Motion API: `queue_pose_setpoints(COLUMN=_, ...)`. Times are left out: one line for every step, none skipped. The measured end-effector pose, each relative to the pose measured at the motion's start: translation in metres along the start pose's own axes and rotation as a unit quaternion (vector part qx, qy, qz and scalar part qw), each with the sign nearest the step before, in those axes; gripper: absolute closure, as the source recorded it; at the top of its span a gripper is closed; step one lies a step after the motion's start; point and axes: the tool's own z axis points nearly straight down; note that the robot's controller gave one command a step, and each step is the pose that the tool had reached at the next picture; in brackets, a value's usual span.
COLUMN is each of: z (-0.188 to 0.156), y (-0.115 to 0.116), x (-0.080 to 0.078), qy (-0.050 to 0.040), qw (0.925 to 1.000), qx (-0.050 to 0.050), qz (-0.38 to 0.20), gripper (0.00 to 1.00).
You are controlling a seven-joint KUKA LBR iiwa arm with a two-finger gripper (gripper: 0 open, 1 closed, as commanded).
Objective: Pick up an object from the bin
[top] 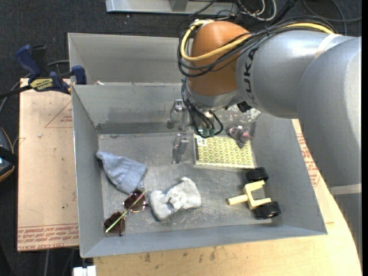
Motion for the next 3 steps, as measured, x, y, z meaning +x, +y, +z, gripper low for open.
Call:
queue_pose_setpoints(z=-0.005, y=0.000, x=-0.002, qy=-0.0041, qw=1.0000, qx=0.000, qz=0.001, gripper=0.00)
queue_pose_setpoints(z=0.047, y=0.006, x=0.008, qy=-0.0073, qw=0.9998, qx=0.000, qz=-0.019, gripper=0.00)
queue_pose_setpoints(z=0.062, y=0.048, x=0.034, qy=-0.0050, qw=1.0000, qx=0.001, qz=-0.005, gripper=0.00)
